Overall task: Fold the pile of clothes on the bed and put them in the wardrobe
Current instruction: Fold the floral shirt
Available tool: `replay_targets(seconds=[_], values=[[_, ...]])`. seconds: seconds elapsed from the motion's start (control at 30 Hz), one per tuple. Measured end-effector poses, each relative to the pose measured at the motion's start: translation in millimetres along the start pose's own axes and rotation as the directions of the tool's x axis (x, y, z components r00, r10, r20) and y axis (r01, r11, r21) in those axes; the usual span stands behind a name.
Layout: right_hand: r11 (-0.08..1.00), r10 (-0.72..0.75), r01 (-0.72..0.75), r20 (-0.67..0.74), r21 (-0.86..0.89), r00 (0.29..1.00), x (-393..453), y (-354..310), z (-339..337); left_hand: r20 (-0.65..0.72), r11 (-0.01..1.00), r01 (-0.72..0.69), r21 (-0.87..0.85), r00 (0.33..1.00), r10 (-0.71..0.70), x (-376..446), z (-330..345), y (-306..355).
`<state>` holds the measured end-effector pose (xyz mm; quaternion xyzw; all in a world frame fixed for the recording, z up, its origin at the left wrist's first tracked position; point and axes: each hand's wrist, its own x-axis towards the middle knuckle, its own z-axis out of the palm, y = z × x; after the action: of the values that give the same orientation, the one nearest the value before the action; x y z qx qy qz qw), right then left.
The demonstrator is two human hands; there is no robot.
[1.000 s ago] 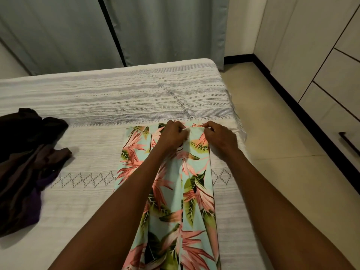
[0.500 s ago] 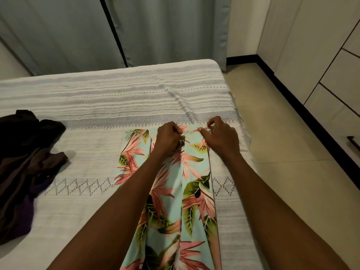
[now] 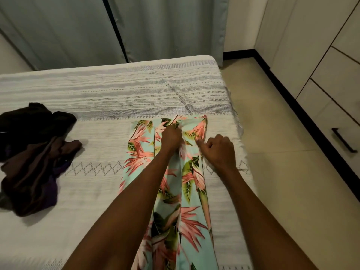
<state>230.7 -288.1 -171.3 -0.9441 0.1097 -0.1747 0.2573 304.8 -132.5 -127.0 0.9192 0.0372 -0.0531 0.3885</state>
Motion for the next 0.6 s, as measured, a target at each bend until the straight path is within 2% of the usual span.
replay_targets(seconds=[0.17, 0.27, 0.33, 0.43, 0.53, 0.6], values=[[0.994, -0.005, 0.021, 0.147, -0.111, 0.989, -47, -15, -24, 0.039, 0.997, 0.023, 0.077, 0.999, -0.026, -33, -10, -4], [0.991, 0.054, -0.02, 0.262, -0.131, 0.963, -65, -22, -35, 0.158, 0.994, 0.052, 0.093, 0.985, -0.066, -63, -21, -7], [0.984, 0.162, -0.12, 0.372, -0.133, 0.914, -72, -27, -44, 0.286, 0.987, 0.157, 0.02, 0.945, -0.156, -83, -27, -10], [0.959, 0.282, -0.237, 0.445, -0.155, 0.85, -99, -37, -64, 0.43, 0.965, 0.263, 0.023, 0.868, -0.247, -127, -36, -21], [0.939, 0.342, -0.322, 0.455, -0.123, 0.822, -136, -46, -83, 0.434, 0.975, 0.142, 0.172, 0.877, -0.204, -167, -38, -34], [0.928, 0.356, -0.367, 0.457, -0.067, 0.815, -165, -50, -96, 0.414, 0.974, 0.084, 0.211, 0.895, -0.167, -193, -40, -39]])
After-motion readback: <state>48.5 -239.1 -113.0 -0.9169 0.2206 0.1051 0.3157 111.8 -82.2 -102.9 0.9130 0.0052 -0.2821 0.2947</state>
